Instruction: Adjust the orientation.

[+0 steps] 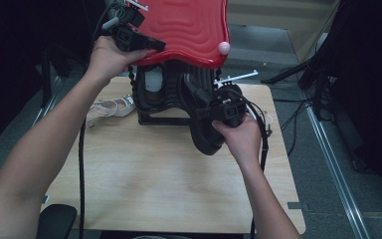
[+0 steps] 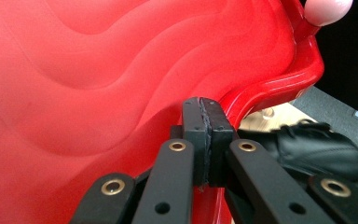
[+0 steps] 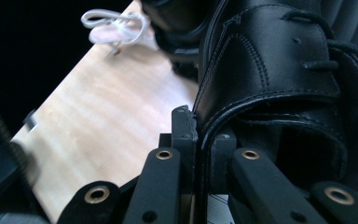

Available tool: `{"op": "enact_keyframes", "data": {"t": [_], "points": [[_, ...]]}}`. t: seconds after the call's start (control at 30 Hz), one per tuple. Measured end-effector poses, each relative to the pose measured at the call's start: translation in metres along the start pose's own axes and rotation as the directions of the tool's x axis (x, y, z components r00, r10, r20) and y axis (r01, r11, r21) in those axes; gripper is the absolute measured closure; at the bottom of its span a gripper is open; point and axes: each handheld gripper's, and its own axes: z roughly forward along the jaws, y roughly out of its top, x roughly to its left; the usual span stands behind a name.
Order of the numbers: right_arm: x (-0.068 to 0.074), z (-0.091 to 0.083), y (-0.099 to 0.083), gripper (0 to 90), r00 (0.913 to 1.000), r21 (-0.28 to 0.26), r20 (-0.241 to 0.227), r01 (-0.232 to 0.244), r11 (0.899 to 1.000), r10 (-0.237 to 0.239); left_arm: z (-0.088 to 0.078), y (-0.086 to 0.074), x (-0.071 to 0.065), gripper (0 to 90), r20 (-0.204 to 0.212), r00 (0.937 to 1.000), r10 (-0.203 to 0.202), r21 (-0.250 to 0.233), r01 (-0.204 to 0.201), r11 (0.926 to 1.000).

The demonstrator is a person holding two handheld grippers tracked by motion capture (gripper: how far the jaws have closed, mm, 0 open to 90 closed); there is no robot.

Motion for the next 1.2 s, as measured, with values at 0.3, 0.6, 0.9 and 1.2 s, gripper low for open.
{"op": "enact_keyframes", "data": {"t": [0.3, 0.6, 0.9, 1.2], "points": [[-0.006, 0.030, 0.010, 85.6, 0.9936, -0.101, 0.113, 0.010, 0.995, 0.001, 0.000, 0.000, 0.000, 90.0, -0.001, 1.0000, 0.002, 0.002, -0.002, 1.0000], [0.006, 0.060, 0.012, 85.7, 0.9852, -0.164, 0.170, 0.049, 0.985, -0.021, -0.001, 0.000, 0.000, 90.0, 0.002, 1.0000, 0.004, 0.010, -0.004, 0.9999], [0.002, 0.081, 0.023, 85.8, 0.9804, -0.197, 0.196, 0.051, 0.979, -0.012, -0.001, 0.000, 0.000, 90.0, -0.001, 1.0000, 0.009, 0.011, -0.009, 0.9999], [-0.003, 0.104, 0.026, 85.3, 0.9645, -0.219, 0.263, 0.076, 0.973, -0.017, -0.001, 0.000, -0.001, 90.0, -0.002, 0.9999, 0.010, 0.010, -0.010, 0.9999]]}}
